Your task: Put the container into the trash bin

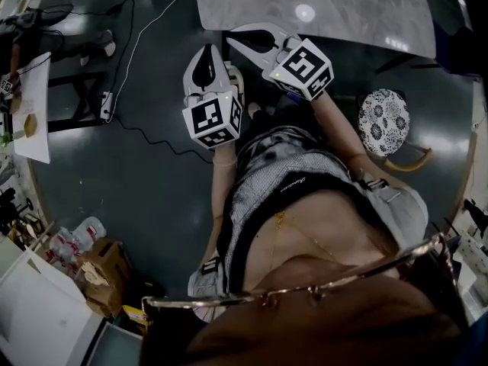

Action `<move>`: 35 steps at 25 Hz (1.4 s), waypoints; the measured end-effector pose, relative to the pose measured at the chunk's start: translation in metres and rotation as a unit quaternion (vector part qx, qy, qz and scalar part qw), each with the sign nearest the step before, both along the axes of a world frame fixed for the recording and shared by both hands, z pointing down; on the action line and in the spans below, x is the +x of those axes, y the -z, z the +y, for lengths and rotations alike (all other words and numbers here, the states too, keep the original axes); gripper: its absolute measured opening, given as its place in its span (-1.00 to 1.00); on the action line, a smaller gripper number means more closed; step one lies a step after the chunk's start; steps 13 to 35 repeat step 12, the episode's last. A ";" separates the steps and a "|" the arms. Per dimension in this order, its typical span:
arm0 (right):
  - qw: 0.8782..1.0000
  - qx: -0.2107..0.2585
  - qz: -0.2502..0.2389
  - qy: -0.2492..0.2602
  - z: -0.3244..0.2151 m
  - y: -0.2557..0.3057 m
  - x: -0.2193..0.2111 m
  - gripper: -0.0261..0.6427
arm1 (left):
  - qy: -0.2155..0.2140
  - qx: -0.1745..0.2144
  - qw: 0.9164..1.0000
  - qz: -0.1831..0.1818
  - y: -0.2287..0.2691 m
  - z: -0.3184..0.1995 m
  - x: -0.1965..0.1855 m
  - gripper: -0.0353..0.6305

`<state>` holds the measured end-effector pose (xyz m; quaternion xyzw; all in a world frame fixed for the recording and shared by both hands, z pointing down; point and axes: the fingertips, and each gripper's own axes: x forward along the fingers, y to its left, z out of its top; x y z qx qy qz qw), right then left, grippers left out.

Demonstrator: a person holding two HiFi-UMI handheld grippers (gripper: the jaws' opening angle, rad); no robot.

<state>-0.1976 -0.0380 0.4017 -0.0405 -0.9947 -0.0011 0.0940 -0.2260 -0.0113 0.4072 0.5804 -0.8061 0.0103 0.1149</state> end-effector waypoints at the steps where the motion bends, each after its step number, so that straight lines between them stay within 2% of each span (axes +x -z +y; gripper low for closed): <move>1: 1.000 0.001 0.000 -0.002 -0.001 0.000 0.001 -0.85 | -0.002 0.000 1.000 0.000 0.000 -0.001 0.001 -0.89; 35: 1.000 0.003 0.009 -0.002 -0.005 -0.004 -0.002 -0.85 | -0.010 0.002 1.000 0.002 -0.003 -0.010 -0.001 -0.89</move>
